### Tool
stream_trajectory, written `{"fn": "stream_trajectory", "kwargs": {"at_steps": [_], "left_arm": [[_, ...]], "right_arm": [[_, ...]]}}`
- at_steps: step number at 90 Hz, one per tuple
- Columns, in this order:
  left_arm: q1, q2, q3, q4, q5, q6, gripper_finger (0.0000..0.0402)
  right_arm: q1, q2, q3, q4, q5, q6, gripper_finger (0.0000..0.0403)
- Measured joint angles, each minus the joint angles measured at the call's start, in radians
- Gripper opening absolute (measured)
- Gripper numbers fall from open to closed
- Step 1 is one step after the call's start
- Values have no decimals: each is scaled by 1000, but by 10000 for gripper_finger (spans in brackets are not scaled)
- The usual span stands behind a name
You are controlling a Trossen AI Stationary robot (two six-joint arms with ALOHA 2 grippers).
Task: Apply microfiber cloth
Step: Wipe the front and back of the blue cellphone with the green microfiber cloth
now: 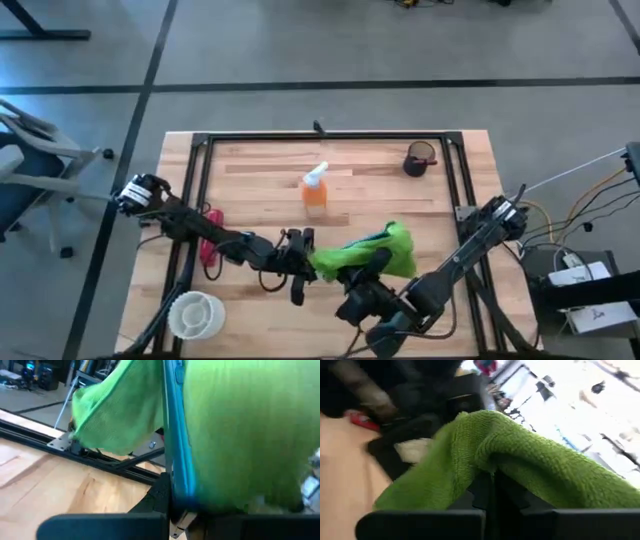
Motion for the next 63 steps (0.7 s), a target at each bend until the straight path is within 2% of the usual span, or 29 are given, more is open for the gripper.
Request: {"fn": "stream_trajectory", "kwargs": {"at_steps": [14,43,63], "left_arm": [[-8,0,-2,-10,11,54,7],[-20,0,-1,11,10,149,7],[-22,0,-1,25,-6,338,7]], "right_arm": [[55,-52,1,-4,129,-84,0],[150,-216,0,-10,133,-247,0],[184,-351,0,-8,134,-256,0]]}}
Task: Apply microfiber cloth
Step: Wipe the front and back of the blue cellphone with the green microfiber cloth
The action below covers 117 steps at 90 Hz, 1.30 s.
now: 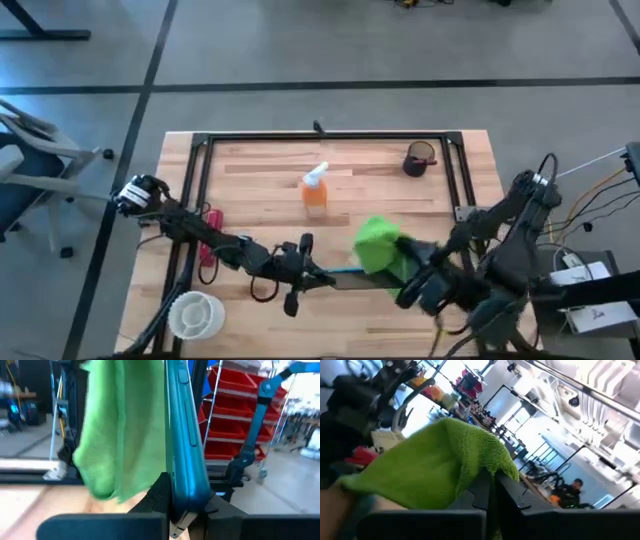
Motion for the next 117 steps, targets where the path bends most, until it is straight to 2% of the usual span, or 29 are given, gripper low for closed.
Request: {"fn": "stream_trajectory", "kwargs": {"at_steps": [12,21,29,38,52,63,68,82,100,117], "left_arm": [[1,0,0,-19,-111,243,7],[1,0,0,-41,-242,473,7],[2,0,0,-39,-367,735,7],[10,0,5,-37,-505,1047,7],[22,0,14,-37,-591,1603,7],[24,0,14,-43,-624,1862,7],[23,0,16,-46,-661,1919,7],[25,0,19,-56,-724,1925,7],[-8,0,19,-85,-708,1941,7],[-65,0,32,-90,-705,1949,6]], "right_arm": [[3,-57,0,0,-16,38,0],[3,-87,0,1,-89,101,0],[0,-90,0,0,-153,155,0],[0,-80,-5,-2,-180,205,0],[-1,-39,-15,-51,-215,358,0],[-18,13,-19,-108,-215,474,0],[-31,41,-19,-134,-215,530,0],[-76,133,-20,-217,-212,694,0],[-161,264,-20,-241,-228,829,0],[-240,355,-19,-226,-310,863,0]]}}
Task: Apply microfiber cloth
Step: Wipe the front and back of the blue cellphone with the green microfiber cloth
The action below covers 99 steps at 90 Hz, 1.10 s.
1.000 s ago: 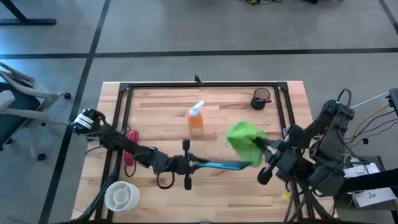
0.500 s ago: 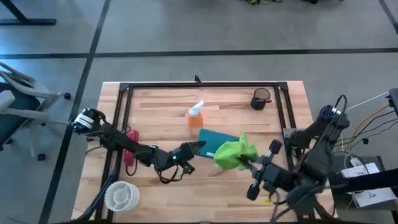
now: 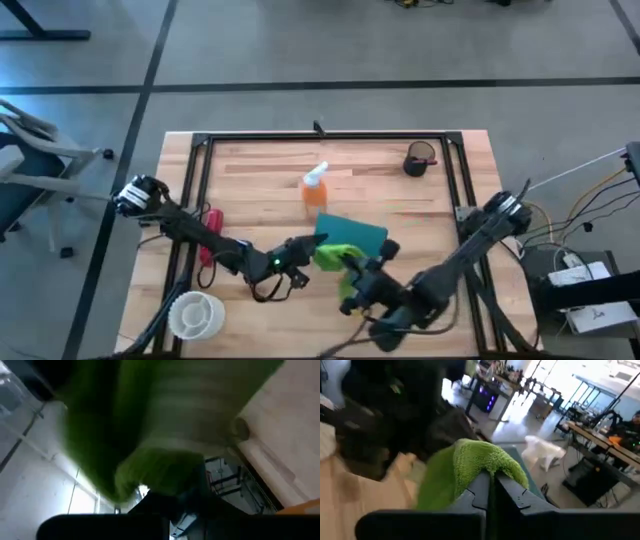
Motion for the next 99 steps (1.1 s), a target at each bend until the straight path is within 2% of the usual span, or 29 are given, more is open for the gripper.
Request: {"fn": "stream_trajectory", "kwargs": {"at_steps": [14,35,53,59,77,99], "left_arm": [[-14,0,20,-24,2,-2,6],[-6,0,26,-37,11,-26,6],[-7,2,29,-20,2,-34,6],[-8,1,29,6,-8,-35,6],[-18,-15,26,83,-46,-28,6],[-54,-49,26,90,-54,-32,6]], "right_arm": [[-48,25,17,31,-61,-26,0],[-85,24,21,278,-200,-239,0],[-91,23,16,219,-208,-167,0],[-83,23,16,173,-180,-112,0],[-19,19,15,6,-5,27,0],[73,-14,13,-223,70,211,0]]}}
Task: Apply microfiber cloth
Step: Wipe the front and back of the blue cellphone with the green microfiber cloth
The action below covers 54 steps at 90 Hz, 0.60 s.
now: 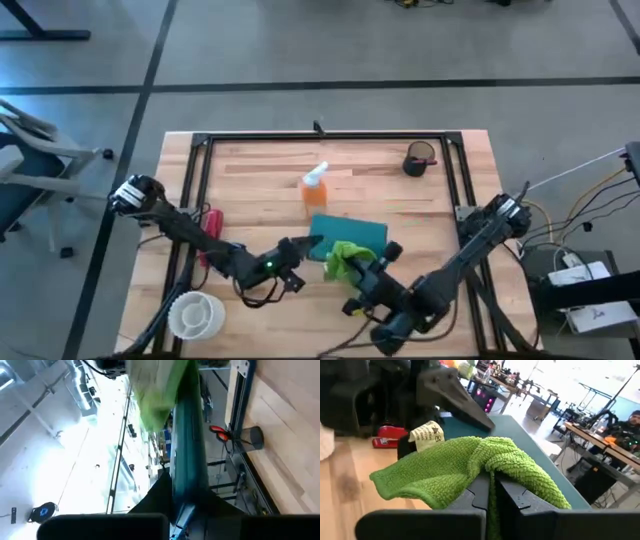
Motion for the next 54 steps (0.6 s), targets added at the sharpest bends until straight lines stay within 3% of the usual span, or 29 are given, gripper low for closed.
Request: {"fn": "stream_trajectory", "kwargs": {"at_steps": [21,54], "left_arm": [[-50,-42,11,-9,-9,3,6],[-81,-81,11,-14,6,-14,7]], "right_arm": [[62,-38,-1,-200,8,154,0],[132,-115,-1,-255,-6,98,0]]}}
